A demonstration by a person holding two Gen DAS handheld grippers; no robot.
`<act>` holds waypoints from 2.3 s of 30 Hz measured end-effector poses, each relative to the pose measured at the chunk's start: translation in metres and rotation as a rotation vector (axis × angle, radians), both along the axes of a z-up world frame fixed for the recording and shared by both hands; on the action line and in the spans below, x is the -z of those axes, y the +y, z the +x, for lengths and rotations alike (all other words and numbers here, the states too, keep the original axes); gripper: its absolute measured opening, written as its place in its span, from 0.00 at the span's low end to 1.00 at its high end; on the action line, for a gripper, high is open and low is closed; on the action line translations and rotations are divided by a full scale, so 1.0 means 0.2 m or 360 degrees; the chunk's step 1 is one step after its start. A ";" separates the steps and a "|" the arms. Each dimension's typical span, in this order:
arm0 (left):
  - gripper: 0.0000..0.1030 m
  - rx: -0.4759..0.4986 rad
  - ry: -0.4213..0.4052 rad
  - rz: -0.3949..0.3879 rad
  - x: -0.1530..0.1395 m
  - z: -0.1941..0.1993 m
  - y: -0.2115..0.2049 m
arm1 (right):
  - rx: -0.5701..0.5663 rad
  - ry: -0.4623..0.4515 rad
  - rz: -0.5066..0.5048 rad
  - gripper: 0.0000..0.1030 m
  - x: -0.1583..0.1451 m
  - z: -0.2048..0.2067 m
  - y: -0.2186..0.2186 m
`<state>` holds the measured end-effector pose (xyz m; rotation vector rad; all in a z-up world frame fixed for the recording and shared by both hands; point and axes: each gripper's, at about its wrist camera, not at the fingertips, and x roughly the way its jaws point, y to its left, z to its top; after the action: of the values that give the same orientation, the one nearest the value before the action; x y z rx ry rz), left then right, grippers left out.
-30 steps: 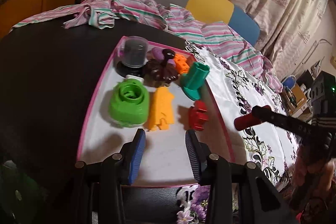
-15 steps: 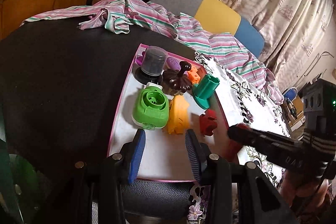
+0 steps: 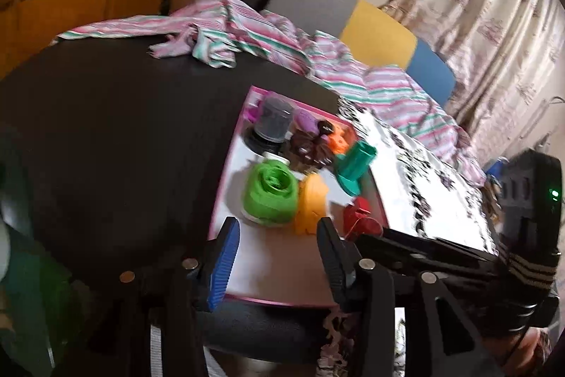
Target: Organize rigid objects
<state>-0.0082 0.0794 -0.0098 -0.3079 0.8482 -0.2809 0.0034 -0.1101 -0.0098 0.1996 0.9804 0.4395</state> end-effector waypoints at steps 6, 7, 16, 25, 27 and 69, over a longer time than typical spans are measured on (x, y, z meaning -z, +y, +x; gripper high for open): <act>0.48 -0.0072 -0.0022 0.0048 -0.03 0.00 0.03 | 0.0114 -0.0039 0.0021 0.44 -0.04 -0.02 -0.10; 0.48 -0.0079 -0.0019 0.0052 -0.03 0.01 0.04 | 0.0115 -0.0027 0.0021 0.44 -0.03 -0.01 -0.10; 0.49 -0.0134 -0.0072 0.0207 -0.10 -0.02 0.00 | 0.0063 -0.0013 0.0030 0.44 -0.02 0.03 -0.01; 0.49 -0.0214 -0.0098 0.0352 -0.19 -0.02 -0.08 | 0.0356 0.0018 -0.0226 0.85 -0.08 0.00 -0.07; 0.49 -0.0264 -0.0083 0.0376 -0.20 -0.01 -0.08 | 0.0439 0.0021 -0.0257 0.99 -0.11 0.00 -0.10; 0.45 -0.0192 -0.0034 0.0685 -0.23 0.06 -0.16 | 0.0674 -0.0040 -0.0541 1.00 -0.21 0.05 0.03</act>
<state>0.0036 0.0473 0.0371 0.0466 0.8424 0.0142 0.0127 -0.1041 0.0322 0.0891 0.9429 -0.1136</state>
